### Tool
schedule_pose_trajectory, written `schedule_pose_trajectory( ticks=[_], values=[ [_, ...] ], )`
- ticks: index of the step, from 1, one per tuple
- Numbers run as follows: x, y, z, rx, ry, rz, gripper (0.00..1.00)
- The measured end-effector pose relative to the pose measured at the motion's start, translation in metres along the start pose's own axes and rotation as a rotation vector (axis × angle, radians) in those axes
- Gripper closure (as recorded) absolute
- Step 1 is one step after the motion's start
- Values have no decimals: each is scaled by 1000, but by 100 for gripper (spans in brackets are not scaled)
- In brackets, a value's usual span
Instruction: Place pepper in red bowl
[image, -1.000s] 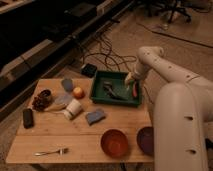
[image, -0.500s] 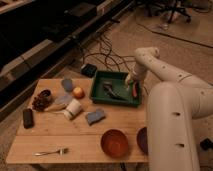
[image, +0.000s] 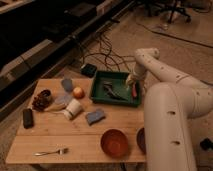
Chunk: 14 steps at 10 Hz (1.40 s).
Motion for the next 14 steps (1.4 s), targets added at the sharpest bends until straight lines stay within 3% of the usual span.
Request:
schedule_pose_trajectory(
  ticks=[4,6,10,14],
  values=[
    [-1,-2,5,0,1,0,35],
    [-8,4,-3,7,-11,-8,35],
    [-12,4,-18,56,-29,15,35],
    [-11,-3,-13,6,-36,17,35]
  ],
)
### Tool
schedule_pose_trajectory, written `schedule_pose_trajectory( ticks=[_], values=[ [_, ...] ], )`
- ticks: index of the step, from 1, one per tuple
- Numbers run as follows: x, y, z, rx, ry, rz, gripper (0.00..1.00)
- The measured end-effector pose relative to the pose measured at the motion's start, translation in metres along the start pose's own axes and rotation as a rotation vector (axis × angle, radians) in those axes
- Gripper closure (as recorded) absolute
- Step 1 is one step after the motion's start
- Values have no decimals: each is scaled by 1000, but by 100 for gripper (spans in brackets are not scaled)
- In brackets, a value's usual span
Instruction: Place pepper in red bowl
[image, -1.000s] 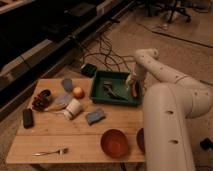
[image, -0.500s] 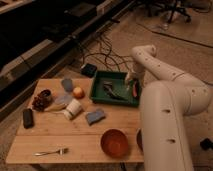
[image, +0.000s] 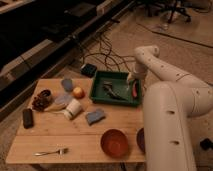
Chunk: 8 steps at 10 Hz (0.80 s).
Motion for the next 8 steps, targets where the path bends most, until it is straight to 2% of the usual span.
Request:
schedule_pose_trajectory(
  ticks=[2,8],
  values=[
    [-2,5,2,-15,1,-11,35],
    [-7,21,13,-26,19,-33,35]
  ],
)
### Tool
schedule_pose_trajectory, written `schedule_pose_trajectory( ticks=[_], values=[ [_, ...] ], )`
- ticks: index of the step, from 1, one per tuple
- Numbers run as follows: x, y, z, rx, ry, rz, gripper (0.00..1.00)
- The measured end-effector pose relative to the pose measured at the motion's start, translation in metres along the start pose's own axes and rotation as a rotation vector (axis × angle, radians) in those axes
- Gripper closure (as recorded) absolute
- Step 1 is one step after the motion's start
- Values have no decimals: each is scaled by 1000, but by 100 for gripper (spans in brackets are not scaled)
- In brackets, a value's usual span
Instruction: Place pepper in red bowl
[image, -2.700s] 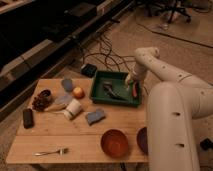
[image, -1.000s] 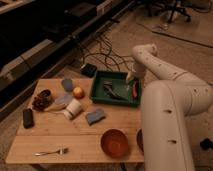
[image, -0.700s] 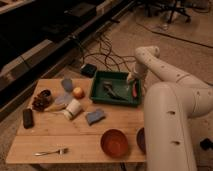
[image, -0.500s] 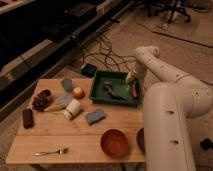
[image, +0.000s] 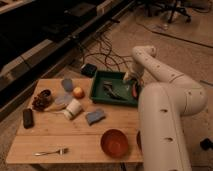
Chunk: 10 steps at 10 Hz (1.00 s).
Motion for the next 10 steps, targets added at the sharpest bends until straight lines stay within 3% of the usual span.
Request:
schedule_pose_trajectory(
  ticks=[4,10],
  values=[
    [-2,2,11,-6,11,-6,35],
    [-1,-7,25,36,32,16,35]
  ],
)
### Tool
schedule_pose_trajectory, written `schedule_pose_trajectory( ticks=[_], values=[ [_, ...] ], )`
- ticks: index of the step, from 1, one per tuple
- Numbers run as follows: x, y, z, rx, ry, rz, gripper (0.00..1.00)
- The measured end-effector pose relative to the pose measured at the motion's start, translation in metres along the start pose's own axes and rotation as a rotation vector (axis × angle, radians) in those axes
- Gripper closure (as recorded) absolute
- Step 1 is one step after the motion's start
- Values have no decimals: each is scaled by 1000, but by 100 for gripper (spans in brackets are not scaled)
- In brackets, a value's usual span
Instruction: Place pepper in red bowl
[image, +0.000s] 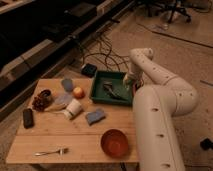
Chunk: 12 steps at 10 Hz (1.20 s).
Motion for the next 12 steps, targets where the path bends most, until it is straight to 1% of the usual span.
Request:
schedule_pose_trajectory(
  ticks=[4,7,12],
  values=[
    [6,-7,9,31,19,13,35],
    [10,-12,16,44,35,24,35],
    [13,-17,23,38,58,40,35]
  ],
)
